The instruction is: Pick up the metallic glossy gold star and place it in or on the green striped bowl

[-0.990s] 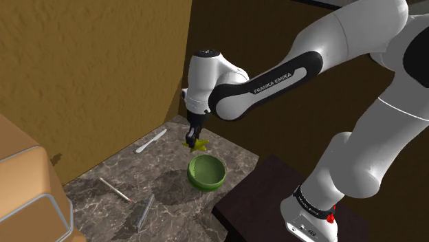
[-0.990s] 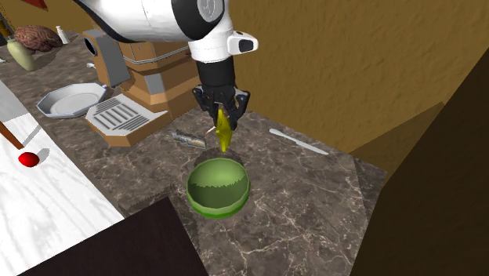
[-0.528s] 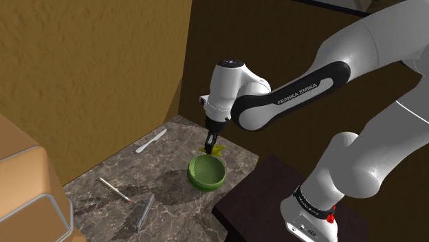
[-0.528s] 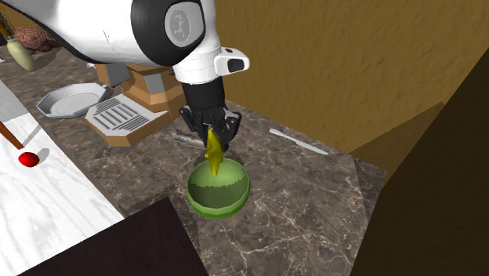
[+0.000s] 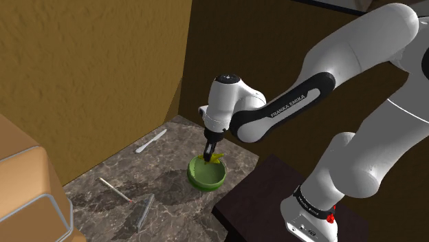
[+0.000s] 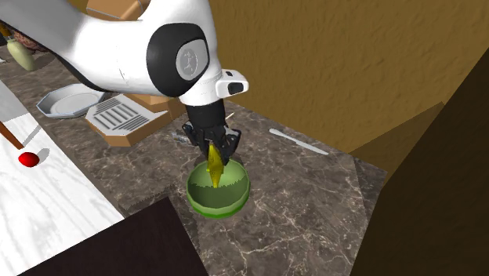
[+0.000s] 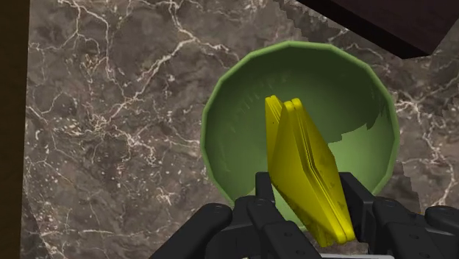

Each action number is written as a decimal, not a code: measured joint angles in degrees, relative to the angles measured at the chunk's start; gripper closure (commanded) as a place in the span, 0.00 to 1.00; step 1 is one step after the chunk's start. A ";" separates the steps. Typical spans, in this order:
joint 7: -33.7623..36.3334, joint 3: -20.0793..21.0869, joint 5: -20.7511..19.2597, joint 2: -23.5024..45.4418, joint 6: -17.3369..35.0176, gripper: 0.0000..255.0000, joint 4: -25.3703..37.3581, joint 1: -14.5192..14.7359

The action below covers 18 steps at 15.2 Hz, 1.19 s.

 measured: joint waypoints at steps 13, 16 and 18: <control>2.14 0.10 -2.67 3.90 4.03 0.00 -0.38 -0.55; 2.14 0.10 -2.67 3.90 4.03 0.00 -0.37 -0.55; 1.81 0.18 -2.09 3.15 3.15 0.00 -0.17 -0.40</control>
